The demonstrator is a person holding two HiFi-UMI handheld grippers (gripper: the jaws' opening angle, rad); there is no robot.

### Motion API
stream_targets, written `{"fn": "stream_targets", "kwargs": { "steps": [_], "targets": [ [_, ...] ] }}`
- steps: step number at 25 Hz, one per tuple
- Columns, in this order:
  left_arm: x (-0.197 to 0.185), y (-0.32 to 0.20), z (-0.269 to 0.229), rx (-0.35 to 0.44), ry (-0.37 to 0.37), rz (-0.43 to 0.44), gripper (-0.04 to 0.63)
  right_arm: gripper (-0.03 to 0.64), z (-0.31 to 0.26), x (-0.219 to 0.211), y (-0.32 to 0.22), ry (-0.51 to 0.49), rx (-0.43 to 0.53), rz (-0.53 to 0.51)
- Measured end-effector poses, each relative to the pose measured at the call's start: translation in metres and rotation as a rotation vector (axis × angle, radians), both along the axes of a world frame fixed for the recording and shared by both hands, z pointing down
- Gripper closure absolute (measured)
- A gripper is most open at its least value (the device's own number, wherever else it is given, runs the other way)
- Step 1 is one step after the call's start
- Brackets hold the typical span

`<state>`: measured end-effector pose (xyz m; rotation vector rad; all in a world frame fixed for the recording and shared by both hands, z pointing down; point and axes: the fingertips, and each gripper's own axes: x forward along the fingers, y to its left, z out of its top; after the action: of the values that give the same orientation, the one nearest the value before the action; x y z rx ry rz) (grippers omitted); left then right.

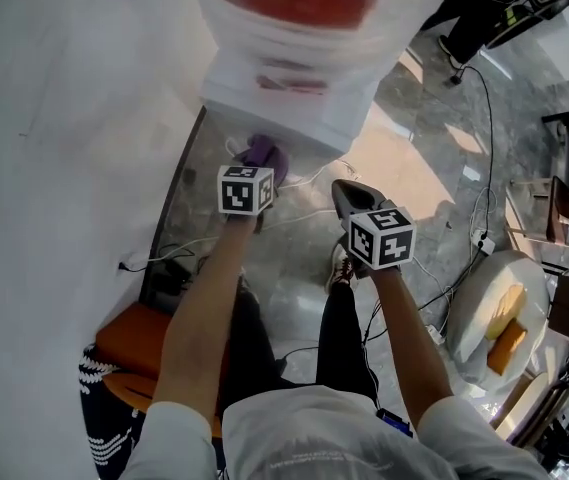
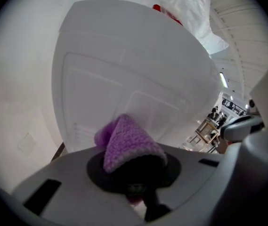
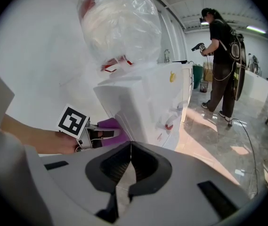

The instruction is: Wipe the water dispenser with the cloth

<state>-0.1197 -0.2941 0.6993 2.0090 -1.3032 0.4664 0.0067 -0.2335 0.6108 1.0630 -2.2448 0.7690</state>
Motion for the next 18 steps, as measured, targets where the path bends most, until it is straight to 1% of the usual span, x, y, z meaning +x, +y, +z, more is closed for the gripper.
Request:
{"fn": "stream_targets", "kwargs": {
  "steps": [4,8,11,13,16,18],
  "targets": [
    [0.034,0.008,-0.003,0.009,0.023,0.054,0.529,0.601,0.001,0.021,0.004,0.003,-0.005,0.029],
    [0.064,0.017,-0.003,0.009,0.056,0.074,0.529,0.601,0.006,0.042,0.012,0.006,-0.015,0.062],
    [0.086,0.024,-0.001,0.0,0.092,0.091,0.529,0.601,0.01,0.054,0.017,0.015,-0.022,0.071],
    [0.1,0.028,-0.002,0.002,0.103,0.109,0.529,0.601,0.011,0.061,0.018,0.019,-0.025,0.076],
    [0.112,0.031,-0.003,0.023,0.098,0.126,0.531,0.601,0.012,0.067,0.018,0.021,-0.025,0.087],
    [0.115,0.033,-0.002,0.032,0.117,0.125,0.529,0.601,0.013,0.069,0.018,0.022,-0.025,0.09]
  ]
}}
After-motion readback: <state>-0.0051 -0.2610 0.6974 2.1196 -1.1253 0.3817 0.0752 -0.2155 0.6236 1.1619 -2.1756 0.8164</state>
